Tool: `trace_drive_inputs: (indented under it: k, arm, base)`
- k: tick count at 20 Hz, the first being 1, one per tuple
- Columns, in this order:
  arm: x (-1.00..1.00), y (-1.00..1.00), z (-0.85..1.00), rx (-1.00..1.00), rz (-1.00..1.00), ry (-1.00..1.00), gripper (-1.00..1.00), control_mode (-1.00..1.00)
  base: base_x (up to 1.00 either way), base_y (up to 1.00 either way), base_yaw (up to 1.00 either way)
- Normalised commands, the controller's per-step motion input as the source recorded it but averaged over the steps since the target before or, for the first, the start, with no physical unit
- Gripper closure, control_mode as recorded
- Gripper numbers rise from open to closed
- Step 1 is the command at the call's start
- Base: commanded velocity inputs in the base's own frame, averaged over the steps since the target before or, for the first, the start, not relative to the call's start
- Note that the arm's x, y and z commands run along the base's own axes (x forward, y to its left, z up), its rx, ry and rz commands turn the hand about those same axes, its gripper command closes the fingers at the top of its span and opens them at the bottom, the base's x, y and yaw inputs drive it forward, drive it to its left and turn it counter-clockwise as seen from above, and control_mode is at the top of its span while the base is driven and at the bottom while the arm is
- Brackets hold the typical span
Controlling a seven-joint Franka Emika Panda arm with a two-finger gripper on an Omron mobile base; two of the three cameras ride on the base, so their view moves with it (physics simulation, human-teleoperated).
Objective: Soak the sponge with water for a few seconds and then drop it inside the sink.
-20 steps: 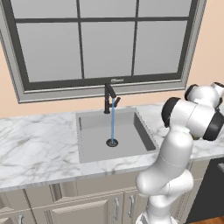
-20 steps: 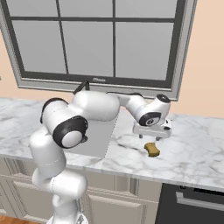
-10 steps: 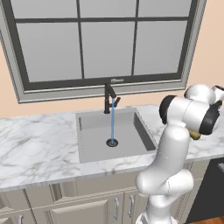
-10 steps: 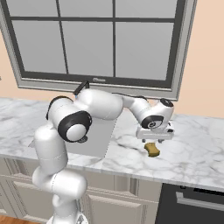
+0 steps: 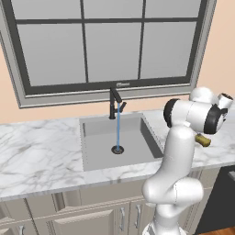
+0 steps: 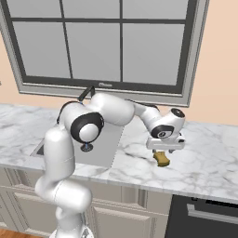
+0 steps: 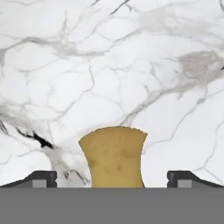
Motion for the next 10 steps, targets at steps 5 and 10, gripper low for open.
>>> trace_drive_inputs:
  k: [5, 10]
  arm:
    - [0.02, 0.0, -0.04, 0.0, 0.0, 0.0, -1.0, -1.0]
    - [0.0, -0.01, -0.18, 0.0, 0.0, 0.0, -1.0, -1.0]
  base:
    - [0.0, 0.0, 0.0]
    - [0.0, 0.0, 0.0]
